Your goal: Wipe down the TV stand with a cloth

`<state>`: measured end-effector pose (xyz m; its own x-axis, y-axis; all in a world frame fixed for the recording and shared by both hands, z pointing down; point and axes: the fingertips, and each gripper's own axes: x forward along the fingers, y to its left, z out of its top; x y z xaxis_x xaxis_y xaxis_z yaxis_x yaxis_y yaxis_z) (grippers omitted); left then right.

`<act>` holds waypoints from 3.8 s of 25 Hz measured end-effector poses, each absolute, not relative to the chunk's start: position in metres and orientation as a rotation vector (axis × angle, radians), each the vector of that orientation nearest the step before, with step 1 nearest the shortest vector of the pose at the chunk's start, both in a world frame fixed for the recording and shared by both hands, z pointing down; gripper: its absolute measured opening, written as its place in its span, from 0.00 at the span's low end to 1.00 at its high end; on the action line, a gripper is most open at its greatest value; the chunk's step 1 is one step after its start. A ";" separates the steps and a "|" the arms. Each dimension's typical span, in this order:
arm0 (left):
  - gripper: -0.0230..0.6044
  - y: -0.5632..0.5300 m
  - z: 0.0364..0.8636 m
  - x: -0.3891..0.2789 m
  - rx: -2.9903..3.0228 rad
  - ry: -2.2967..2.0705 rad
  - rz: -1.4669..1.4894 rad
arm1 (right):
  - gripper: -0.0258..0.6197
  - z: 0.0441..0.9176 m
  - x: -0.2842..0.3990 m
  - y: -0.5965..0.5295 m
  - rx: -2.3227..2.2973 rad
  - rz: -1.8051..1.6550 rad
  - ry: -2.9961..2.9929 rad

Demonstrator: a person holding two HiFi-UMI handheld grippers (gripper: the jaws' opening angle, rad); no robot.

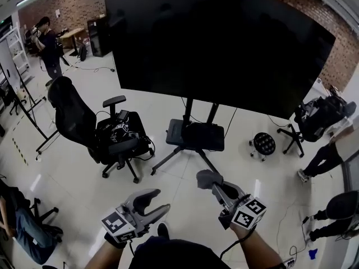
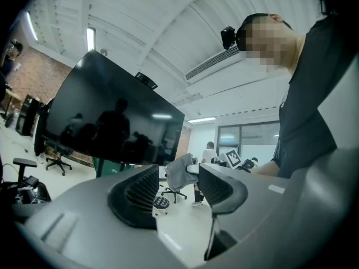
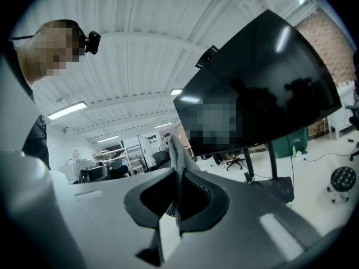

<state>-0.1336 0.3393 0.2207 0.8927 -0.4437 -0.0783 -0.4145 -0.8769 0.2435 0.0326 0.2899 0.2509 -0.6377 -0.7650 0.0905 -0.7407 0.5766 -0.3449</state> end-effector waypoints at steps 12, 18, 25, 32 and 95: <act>0.42 0.241 0.222 -0.174 2.810 -0.606 -0.206 | 0.07 0.289 0.009 0.139 -1.465 -0.625 2.802; 0.42 0.192 0.247 -0.194 2.739 -0.743 -0.203 | 0.07 0.329 -0.002 0.049 -1.450 -0.655 2.860; 0.42 0.123 0.272 -0.161 2.657 -0.776 -0.172 | 0.07 0.377 0.023 -0.053 -1.505 -0.746 2.867; 0.42 0.040 0.302 -0.086 2.637 -0.669 -0.121 | 0.07 0.446 0.070 -0.170 -1.650 -0.779 2.921; 0.42 -0.080 0.480 0.008 2.496 -0.717 0.020 | 0.07 0.646 0.115 -0.386 -1.777 -0.373 3.251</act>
<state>0.0081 -0.0804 0.4803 0.8584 -0.4884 0.1566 -0.4963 -0.7138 0.4942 0.1147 -0.3859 0.6464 -0.4171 -0.7094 0.5682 -0.8197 0.5637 0.1020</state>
